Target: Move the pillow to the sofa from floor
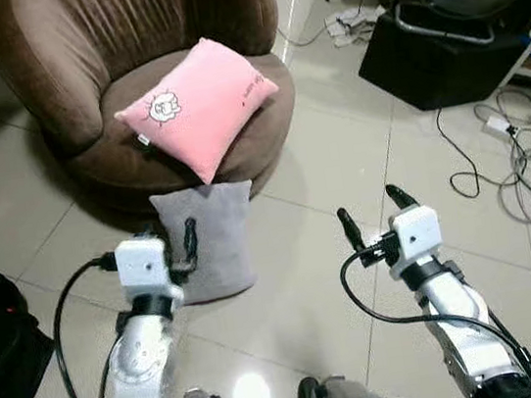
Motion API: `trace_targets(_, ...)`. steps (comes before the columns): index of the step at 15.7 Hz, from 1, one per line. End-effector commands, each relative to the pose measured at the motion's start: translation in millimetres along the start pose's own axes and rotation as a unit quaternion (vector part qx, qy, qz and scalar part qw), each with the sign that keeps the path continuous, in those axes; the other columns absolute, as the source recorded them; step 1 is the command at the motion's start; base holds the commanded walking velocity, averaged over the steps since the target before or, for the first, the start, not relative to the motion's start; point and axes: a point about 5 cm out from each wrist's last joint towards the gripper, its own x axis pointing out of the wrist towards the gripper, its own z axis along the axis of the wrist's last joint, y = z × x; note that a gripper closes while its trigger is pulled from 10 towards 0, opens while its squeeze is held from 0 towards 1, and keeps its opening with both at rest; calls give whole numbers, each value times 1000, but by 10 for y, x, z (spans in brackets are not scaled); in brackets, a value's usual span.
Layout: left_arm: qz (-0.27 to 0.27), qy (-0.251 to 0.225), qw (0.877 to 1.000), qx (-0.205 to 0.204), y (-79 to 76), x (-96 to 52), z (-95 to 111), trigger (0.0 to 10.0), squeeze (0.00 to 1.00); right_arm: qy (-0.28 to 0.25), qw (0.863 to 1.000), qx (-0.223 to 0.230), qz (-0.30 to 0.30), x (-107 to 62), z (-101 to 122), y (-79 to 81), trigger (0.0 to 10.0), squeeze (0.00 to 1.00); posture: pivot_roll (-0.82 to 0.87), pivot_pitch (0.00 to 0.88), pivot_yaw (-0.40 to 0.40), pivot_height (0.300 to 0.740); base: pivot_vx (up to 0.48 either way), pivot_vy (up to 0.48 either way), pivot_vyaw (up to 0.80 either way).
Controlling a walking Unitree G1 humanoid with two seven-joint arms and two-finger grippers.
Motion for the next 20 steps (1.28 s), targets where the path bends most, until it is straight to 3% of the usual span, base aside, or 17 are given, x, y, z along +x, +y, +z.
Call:
trace_targets(1, -12, 5, 1000, 4, -181, 4, 86, 10000, 0, 3, 1000, -7, 1, -24, -26, -35, 10000, 0, 197, 128, -141, 715, 0, 0, 0)
trace_targets(2, -11, 1, 1000, 2, -233, 10, 141, 10000, 0, 2, 1000, -9, 2, -25, -28, -35, 10000, 0, 196, 131, -140, 715, 0, 0, 0)
trace_targets(5, -16, -4, 1000, -4, -583, 46, 383, 10000, 0, 7, 1000, -5, 3, -34, -60, -31, 10000, 0, 187, 118, -145, 706, 0, 0, 0)
trace_targets(7, -25, -1, 1000, -6, -972, 151, 512, 10000, 0, 8, 1000, -8, 3, -40, -63, -40, 10000, 0, 182, 116, -147, 692, 0, 0, 0)
trace_targets(9, -33, 21, 999, -7, -1546, 319, 787, 10000, 0, 14, 999, -26, 24, -75, -83, -1, 10000, 0, 175, 128, -154, 669, 187, 0, -203)
trace_targets(15, -35, 42, 998, 23, -2139, 408, 1171, 10000, 0, 28, 999, -19, 23, -164, -162, 37, 10000, 0, 171, 152, -141, 669, 477, 0, 0)
trace_targets(16, -30, 43, 998, 25, -1993, 391, 1101, 10000, 0, 28, 999, -19, 21, -167, -165, 31, 10000, 0, 171, 154, -138, 669, 480, 0, 0)
trace_targets(17, -18, 47, 998, 31, -1473, 243, 814, 10000, 0, 29, 999, -19, 18, -168, -167, 22, 10000, 0, 169, 157, -135, 669, 480, 0, 0)
trace_targets(19, -14, 50, 998, 36, -1261, 134, 711, 10000, 0, 28, 999, -19, 16, -180, -158, 33, 10000, 0, 166, 163, -131, 669, 480, 0, 0)
trace_targets(20, -13, 63, 997, 38, -1268, 113, 674, 10000, 0, 26, 1000, -15, 9, -184, -144, 22, 10000, 0, 159, 163, -128, 669, 0, 0, 0)
